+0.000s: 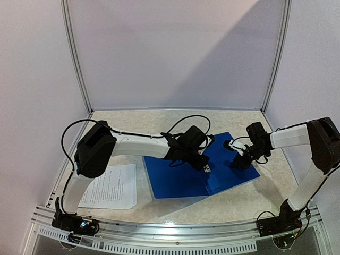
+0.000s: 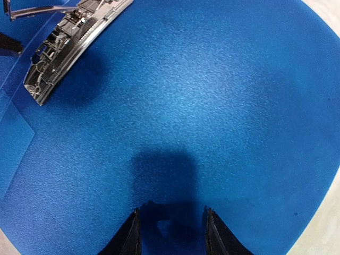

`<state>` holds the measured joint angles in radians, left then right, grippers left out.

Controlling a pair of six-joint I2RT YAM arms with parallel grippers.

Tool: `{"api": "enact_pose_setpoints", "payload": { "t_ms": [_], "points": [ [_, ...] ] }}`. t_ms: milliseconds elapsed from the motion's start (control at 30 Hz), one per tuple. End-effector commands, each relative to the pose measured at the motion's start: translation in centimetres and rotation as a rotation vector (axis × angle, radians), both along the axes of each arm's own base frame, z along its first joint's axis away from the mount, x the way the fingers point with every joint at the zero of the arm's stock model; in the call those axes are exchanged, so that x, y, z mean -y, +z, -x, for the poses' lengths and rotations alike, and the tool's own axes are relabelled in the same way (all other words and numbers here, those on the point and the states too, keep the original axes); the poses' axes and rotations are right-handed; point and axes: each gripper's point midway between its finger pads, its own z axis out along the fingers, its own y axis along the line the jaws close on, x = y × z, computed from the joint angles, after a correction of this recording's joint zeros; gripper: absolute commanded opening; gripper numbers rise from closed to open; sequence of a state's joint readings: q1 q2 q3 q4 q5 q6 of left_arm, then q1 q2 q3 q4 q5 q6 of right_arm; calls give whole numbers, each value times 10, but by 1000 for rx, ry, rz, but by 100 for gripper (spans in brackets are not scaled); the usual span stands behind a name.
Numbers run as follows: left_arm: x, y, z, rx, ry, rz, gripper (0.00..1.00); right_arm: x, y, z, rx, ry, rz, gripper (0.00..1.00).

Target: Put the files into the folder

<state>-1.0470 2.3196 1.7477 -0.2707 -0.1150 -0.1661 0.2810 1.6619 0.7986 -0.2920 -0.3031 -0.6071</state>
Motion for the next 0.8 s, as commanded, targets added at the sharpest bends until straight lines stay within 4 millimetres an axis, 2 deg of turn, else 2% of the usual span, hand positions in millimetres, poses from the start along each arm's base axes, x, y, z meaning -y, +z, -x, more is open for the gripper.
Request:
{"api": "enact_pose_setpoints", "payload": {
  "t_ms": [0,133,300,400,467,567,633,700,767],
  "points": [
    [-6,-9,-7,16,31,-43,58,9,-32,53,-241,30,53,40],
    [-12,-3,-29,26,86,-22,58,14,-35,59,-261,48,79,40],
    [-25,15,-67,53,161,18,58,13,-40,64,-304,57,76,39],
    [-34,17,-91,43,199,38,58,14,-44,67,-322,60,85,39],
    [-41,11,-103,26,213,37,57,14,-45,68,-324,64,88,39],
    [-46,2,-112,8,230,34,57,14,-45,69,-328,66,86,39],
    [-45,2,-113,-1,233,46,57,14,-45,68,-326,67,84,39],
    [-43,16,-112,20,239,67,57,14,-45,68,-326,67,84,39],
    [-43,41,-112,43,247,109,57,13,-44,68,-330,68,80,39]
  ]
}}
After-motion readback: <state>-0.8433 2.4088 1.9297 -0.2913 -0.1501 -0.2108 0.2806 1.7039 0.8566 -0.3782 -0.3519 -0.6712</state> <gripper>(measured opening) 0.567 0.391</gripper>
